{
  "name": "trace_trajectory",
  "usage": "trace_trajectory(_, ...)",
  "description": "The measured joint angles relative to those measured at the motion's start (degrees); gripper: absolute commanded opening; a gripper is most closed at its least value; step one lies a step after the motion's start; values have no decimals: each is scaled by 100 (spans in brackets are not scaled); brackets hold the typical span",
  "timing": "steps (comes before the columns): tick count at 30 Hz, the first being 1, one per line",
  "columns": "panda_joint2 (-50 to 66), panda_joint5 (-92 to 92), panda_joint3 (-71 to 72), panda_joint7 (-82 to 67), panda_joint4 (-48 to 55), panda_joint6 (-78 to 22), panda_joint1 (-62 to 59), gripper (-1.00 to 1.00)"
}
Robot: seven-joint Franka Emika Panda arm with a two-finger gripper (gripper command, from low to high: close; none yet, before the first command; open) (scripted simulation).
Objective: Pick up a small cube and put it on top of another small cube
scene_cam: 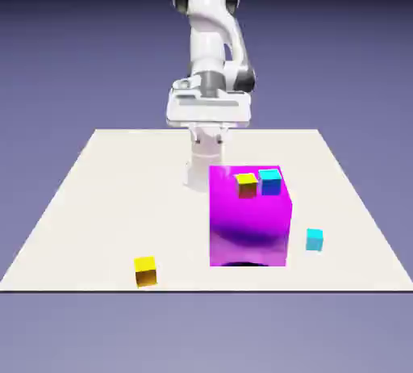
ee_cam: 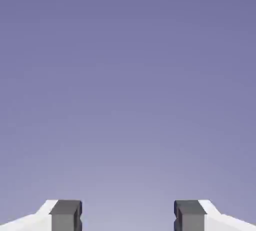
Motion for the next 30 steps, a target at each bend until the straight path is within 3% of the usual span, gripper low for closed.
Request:
trace_trajectory(20,4153,-2660,2003,-2101,2916,-3123,1187,0)
trace_trajectory(27,5079,-2119,2075,-1682,2813,-3205,1925,0)
trace_trajectory(30,5701,-2580,1702,-1354,2881,-2685,2151,0)
